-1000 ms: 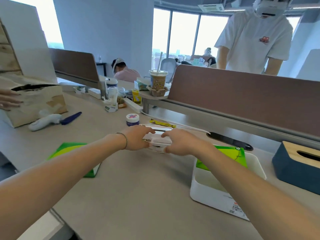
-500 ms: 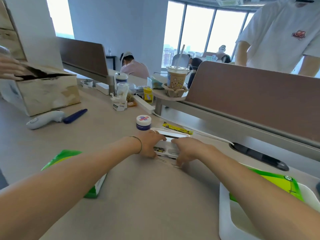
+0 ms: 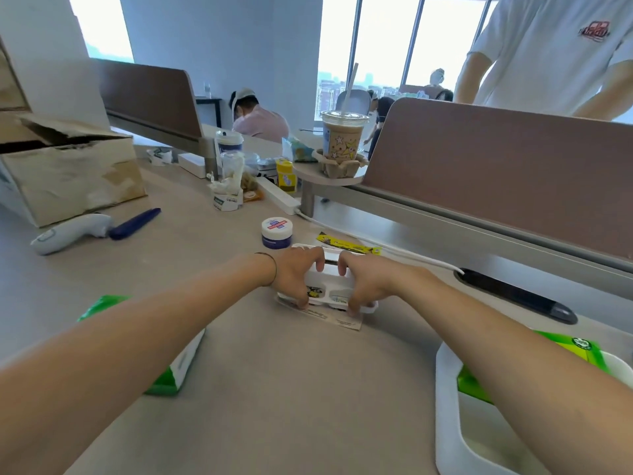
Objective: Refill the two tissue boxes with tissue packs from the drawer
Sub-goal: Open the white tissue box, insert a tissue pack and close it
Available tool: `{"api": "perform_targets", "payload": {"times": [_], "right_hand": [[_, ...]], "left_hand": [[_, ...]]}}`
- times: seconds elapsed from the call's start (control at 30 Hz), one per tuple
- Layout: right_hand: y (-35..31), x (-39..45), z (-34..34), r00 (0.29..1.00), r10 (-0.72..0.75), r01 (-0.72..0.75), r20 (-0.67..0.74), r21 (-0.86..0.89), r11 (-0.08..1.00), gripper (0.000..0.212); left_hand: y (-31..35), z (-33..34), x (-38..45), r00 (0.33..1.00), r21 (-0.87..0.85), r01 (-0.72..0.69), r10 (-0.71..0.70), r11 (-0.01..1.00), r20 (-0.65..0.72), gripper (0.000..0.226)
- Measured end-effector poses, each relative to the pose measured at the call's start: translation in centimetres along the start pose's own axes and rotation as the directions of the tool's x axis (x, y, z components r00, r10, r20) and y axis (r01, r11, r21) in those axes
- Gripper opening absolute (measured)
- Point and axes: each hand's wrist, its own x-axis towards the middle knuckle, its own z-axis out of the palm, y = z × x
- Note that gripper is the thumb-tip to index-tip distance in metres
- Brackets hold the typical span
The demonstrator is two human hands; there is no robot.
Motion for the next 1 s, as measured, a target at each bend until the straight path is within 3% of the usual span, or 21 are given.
{"api": "perform_targets", "payload": {"times": [0.27,0.47,1.0], "right_hand": [[0.0,-1.2,-0.6,0.988,-0.079,0.063,-0.133,-0.119,0.991,0.072],[0.9,-6.3,-3.3,0.976,-0.102,0.088,-0.191,-0.076,0.993,0.065],[8.2,-28.0,-1.6,0.956,0.023,-0.003,-0.293,0.071,0.997,0.070]], "left_hand": [[0.1,-0.2,-1.2,0.991,0.006,-0.024,0.025,1.000,-0.128,0.074],[2.9,-1.9,-4.3,0.974,-0.036,-0.068,0.058,0.997,-0.219,0.071],[18.1,-1.4,-11.7,0.861,-0.038,-0.423,0.389,0.905,-0.326,0.072]]}}
